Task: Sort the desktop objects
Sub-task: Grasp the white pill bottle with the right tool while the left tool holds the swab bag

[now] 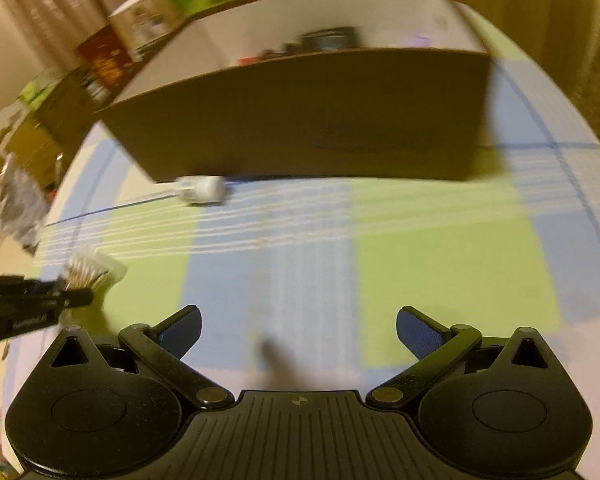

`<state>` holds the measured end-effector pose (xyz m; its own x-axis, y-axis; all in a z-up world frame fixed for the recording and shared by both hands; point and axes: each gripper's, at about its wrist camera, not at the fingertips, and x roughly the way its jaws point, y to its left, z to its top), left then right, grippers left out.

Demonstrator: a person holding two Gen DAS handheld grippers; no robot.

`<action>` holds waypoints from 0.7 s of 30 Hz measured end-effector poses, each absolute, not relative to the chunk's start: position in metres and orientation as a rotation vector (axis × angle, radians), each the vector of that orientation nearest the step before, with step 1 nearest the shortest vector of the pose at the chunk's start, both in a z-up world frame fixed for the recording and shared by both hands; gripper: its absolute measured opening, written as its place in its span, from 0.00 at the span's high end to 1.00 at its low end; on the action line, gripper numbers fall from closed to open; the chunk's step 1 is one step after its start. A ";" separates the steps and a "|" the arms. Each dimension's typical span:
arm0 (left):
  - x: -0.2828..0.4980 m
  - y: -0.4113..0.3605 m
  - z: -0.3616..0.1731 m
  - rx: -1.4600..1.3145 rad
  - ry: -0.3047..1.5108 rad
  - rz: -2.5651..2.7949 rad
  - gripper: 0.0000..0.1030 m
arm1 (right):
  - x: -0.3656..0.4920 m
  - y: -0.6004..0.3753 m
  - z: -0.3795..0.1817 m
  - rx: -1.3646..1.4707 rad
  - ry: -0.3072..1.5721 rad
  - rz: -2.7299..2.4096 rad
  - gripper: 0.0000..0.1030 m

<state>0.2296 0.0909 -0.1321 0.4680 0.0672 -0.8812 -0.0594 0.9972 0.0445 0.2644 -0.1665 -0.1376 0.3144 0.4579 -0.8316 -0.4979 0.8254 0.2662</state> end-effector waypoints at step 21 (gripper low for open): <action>0.294 0.145 -0.122 -0.073 1.018 0.152 0.79 | 0.295 -0.022 -0.165 -0.060 0.954 0.585 0.38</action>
